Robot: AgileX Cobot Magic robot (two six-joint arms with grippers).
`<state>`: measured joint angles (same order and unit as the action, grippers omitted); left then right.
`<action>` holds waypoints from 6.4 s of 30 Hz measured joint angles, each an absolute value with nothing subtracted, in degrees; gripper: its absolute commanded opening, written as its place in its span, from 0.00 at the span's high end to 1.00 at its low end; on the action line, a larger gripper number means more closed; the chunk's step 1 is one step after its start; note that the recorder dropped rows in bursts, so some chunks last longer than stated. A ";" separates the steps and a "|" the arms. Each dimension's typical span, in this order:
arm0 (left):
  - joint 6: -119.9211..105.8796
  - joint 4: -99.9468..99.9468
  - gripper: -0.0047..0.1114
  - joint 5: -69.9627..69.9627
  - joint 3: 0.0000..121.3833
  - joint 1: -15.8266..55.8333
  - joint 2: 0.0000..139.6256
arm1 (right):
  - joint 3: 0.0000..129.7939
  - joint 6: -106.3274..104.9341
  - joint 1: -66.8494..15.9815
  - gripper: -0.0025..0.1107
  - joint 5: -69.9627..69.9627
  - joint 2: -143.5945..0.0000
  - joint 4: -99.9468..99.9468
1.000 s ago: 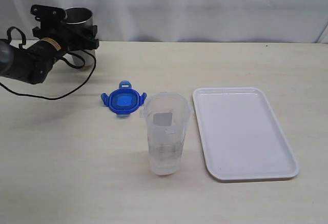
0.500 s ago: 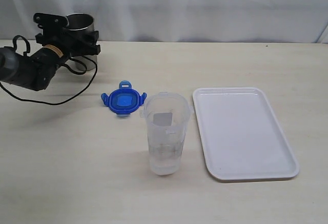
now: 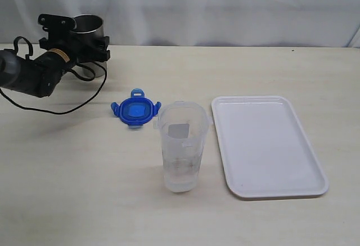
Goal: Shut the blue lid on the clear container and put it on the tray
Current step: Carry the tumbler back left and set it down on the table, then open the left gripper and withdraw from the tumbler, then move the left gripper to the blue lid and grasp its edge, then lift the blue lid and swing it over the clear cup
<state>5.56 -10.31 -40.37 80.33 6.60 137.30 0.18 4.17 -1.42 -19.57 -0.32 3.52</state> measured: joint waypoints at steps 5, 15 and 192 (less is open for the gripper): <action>5.56 -10.42 0.23 -38.66 80.33 6.60 137.30 | 0.18 4.17 -1.42 0.94 -19.57 -0.32 3.52; 5.67 -9.36 0.23 -35.75 79.70 6.60 137.19 | 0.18 4.17 -1.42 0.94 -19.57 -0.32 3.52; -80.74 39.40 0.96 -5.40 62.61 41.58 93.24 | 0.18 4.17 -1.42 0.94 -19.57 -0.32 3.52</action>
